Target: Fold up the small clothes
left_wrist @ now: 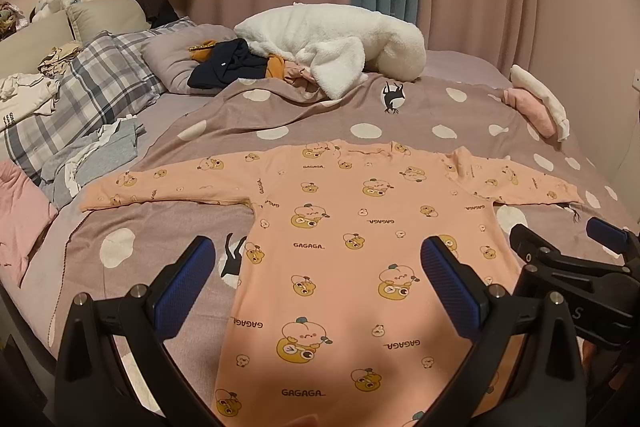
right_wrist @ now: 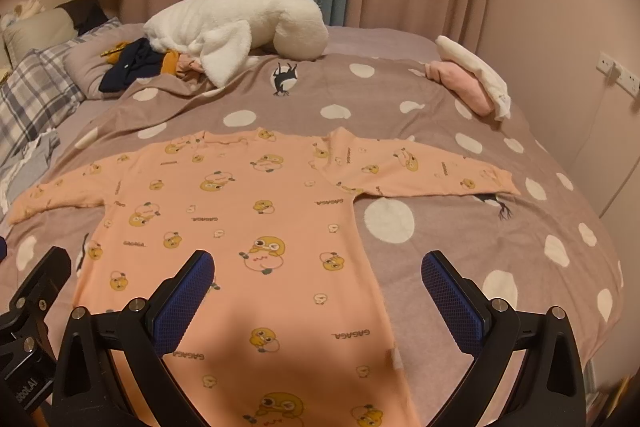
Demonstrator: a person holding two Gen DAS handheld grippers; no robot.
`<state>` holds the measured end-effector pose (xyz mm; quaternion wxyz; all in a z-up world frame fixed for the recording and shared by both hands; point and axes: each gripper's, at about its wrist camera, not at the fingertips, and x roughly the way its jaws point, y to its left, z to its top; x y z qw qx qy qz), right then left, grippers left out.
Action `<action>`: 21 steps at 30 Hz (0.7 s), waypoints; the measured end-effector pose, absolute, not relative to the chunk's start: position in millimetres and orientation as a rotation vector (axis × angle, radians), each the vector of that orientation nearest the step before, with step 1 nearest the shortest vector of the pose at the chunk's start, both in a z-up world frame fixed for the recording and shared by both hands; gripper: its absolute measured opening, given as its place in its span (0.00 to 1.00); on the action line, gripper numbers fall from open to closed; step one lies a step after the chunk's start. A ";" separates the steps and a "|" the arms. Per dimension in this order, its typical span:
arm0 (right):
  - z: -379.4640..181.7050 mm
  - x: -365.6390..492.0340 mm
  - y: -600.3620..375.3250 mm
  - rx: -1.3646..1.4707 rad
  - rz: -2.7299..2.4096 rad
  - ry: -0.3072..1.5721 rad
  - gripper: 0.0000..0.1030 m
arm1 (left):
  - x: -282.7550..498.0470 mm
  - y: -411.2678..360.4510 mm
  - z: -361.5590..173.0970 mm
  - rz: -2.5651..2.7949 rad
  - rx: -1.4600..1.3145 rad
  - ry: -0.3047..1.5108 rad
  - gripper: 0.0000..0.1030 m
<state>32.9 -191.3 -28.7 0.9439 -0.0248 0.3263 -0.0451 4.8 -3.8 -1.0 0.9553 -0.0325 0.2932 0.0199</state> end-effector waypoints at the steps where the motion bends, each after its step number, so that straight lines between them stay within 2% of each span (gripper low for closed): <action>1: -28.8 32.7 -191.8 -0.051 -0.091 0.666 1.00 | 4.9 -4.0 -1.1 0.041 -0.065 0.595 1.00; 21: -30.1 33.1 -190.9 -0.048 -0.092 0.669 1.00 | 6.0 -4.7 -3.7 0.049 -0.058 0.600 1.00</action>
